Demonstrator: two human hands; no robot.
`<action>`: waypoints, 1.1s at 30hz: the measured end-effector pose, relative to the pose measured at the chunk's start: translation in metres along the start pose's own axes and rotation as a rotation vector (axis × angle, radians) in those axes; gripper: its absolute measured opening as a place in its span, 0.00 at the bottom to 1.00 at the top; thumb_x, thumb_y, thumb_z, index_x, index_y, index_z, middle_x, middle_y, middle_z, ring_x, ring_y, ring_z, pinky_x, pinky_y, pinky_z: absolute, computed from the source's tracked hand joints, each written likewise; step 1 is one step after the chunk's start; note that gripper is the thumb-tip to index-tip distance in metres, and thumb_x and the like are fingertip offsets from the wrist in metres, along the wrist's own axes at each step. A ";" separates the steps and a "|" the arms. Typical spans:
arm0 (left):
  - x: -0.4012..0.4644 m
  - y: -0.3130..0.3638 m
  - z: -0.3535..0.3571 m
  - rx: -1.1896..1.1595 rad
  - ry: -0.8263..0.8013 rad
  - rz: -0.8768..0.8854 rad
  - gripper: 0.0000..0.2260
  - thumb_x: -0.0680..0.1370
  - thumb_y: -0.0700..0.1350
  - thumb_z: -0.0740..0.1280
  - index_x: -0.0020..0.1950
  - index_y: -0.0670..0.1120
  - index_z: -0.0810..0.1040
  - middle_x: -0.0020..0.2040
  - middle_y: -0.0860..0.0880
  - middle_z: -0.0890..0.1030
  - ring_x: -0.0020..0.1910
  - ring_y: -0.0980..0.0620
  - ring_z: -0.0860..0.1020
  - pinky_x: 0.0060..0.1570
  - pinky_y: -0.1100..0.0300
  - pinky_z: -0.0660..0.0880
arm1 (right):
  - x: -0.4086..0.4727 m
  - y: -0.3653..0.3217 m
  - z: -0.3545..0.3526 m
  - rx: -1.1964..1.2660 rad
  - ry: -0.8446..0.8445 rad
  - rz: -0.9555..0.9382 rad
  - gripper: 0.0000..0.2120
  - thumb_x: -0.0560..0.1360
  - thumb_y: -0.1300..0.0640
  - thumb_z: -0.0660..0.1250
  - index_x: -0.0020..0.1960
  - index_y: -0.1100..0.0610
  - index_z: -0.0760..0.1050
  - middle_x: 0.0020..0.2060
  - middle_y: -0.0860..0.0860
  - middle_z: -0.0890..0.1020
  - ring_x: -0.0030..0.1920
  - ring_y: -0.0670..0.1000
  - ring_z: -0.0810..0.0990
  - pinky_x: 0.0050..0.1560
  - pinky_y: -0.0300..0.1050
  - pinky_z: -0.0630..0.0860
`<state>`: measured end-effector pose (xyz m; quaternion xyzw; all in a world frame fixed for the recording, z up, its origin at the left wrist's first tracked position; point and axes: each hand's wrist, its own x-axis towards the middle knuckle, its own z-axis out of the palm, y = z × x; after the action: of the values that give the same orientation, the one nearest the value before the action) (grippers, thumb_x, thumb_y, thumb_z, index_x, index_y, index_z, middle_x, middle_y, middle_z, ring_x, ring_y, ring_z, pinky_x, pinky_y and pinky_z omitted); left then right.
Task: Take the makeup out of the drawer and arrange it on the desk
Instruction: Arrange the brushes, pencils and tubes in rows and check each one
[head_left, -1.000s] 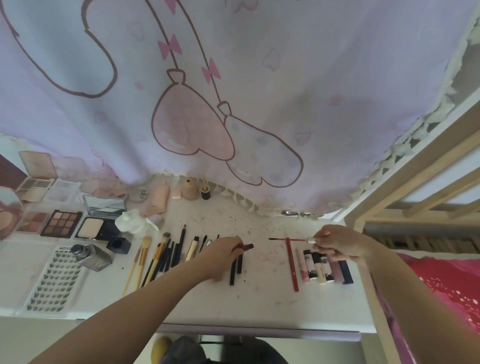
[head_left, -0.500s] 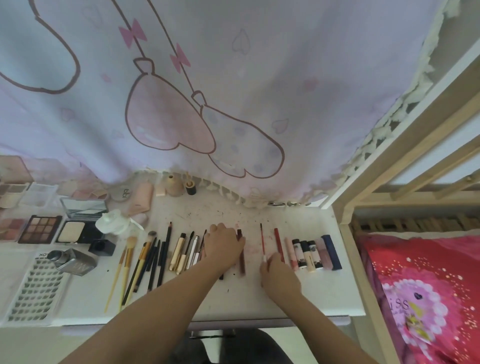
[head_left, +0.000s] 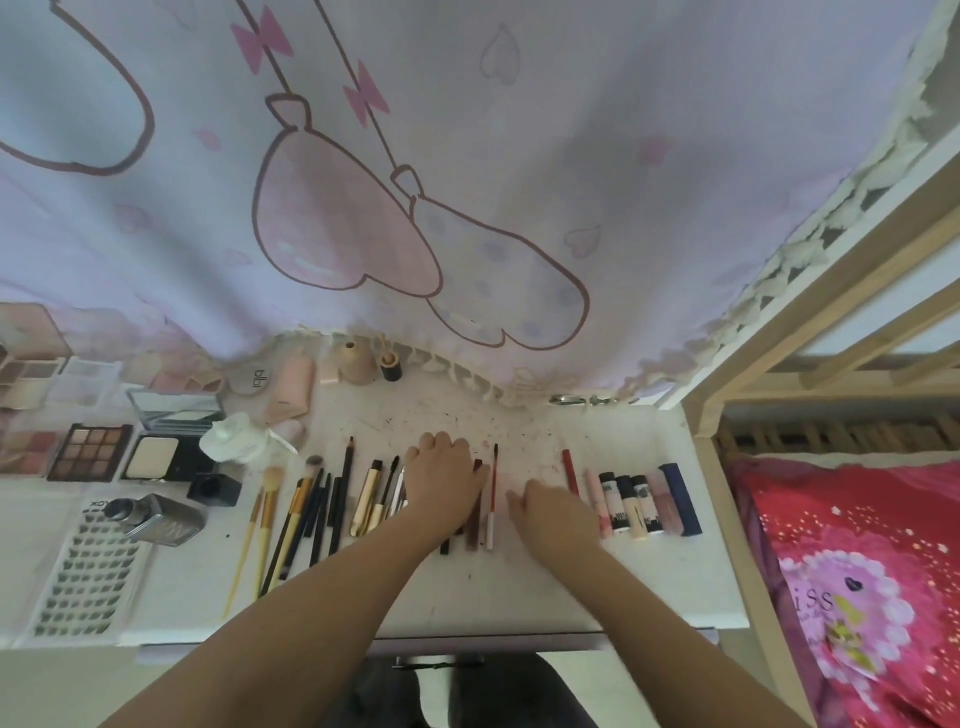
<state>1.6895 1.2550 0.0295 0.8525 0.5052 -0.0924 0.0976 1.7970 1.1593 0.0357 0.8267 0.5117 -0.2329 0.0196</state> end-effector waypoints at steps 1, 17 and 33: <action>0.001 0.004 -0.002 -0.019 0.032 0.021 0.18 0.80 0.56 0.54 0.58 0.45 0.73 0.56 0.46 0.75 0.56 0.46 0.70 0.53 0.54 0.67 | 0.009 0.011 -0.013 -0.010 0.046 0.028 0.15 0.81 0.46 0.50 0.47 0.55 0.70 0.35 0.48 0.74 0.36 0.49 0.73 0.40 0.44 0.73; -0.012 0.080 0.006 -0.379 -0.150 0.086 0.16 0.82 0.52 0.53 0.54 0.42 0.75 0.50 0.44 0.79 0.51 0.44 0.76 0.48 0.53 0.72 | 0.062 0.039 -0.055 0.196 -0.035 0.052 0.14 0.77 0.52 0.56 0.35 0.57 0.68 0.30 0.50 0.72 0.32 0.51 0.71 0.31 0.42 0.65; -0.073 0.025 -0.019 -0.644 -0.477 0.224 0.17 0.82 0.54 0.54 0.39 0.48 0.74 0.33 0.52 0.74 0.31 0.56 0.71 0.33 0.64 0.67 | 0.012 0.069 -0.085 1.252 -0.001 0.351 0.13 0.80 0.57 0.60 0.38 0.60 0.71 0.25 0.50 0.66 0.18 0.43 0.61 0.16 0.33 0.56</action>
<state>1.6779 1.1867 0.0680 0.7827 0.3757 -0.1133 0.4831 1.8917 1.1595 0.0922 0.7530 0.1364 -0.4809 -0.4278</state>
